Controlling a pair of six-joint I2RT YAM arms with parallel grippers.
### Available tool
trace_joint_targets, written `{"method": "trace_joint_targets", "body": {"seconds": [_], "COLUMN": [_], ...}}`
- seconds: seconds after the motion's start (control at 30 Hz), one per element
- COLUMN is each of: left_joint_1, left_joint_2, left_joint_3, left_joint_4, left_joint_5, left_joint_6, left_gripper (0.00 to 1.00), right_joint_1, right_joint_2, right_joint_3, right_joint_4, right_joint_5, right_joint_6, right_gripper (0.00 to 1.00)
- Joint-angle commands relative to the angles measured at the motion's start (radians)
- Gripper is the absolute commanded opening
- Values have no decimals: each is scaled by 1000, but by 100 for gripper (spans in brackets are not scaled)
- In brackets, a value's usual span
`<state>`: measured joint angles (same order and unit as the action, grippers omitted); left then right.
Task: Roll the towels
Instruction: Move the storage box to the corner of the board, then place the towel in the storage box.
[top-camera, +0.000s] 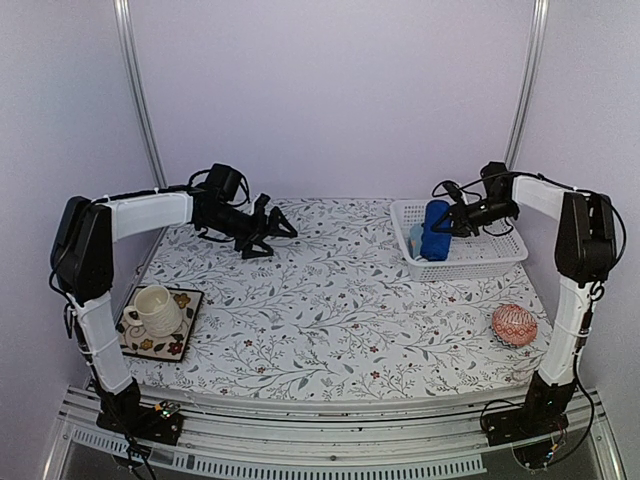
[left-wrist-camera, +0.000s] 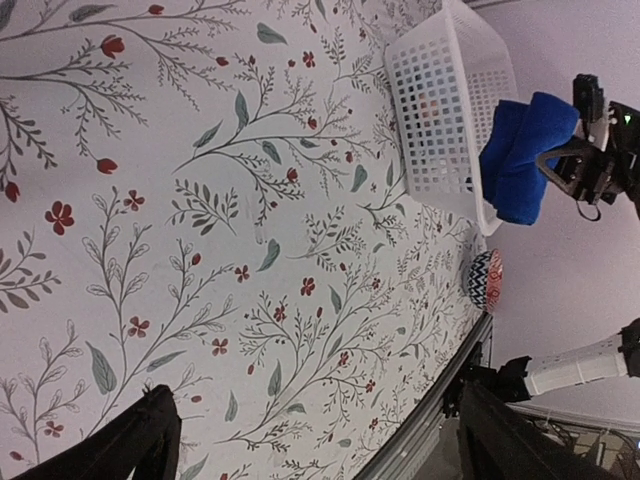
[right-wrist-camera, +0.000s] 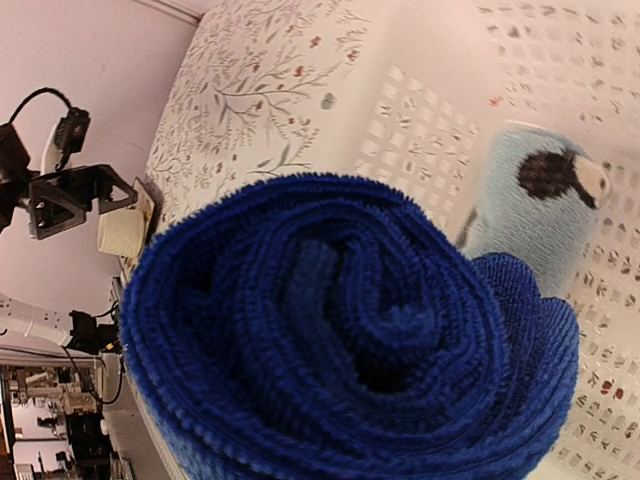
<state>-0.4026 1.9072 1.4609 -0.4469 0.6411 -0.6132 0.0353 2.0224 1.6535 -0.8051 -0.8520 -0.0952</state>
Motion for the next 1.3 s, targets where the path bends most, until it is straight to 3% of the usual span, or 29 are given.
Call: {"method": "trace_joint_targets", "body": {"seconds": [0.0,0.33,0.6,1.03,1.27], "left_joint_1": [14,13,14,35,51], "left_joint_2": [13,12,19,29,46], "left_joint_3": [35,25,28,14,14], "left_joint_4": [11,15,14,14,11], "left_joint_5": [44,71,87,145,172], "left_joint_6": [5,7,7,49,74], "left_gripper": [97,97,97,97,97], "right_joint_1": [5,-10,-105,-140,-163], "right_joint_2": [0,154,220,369,419], "right_joint_3": [159,234,266,289,313], "right_joint_4": [-47,-42,-66,-112,-139], "right_joint_5": [-152,-312,-393,-396,-309], "right_joint_6": [-64,-99,-110,-138,-141], "right_gripper": [2,2,2,2,3]}}
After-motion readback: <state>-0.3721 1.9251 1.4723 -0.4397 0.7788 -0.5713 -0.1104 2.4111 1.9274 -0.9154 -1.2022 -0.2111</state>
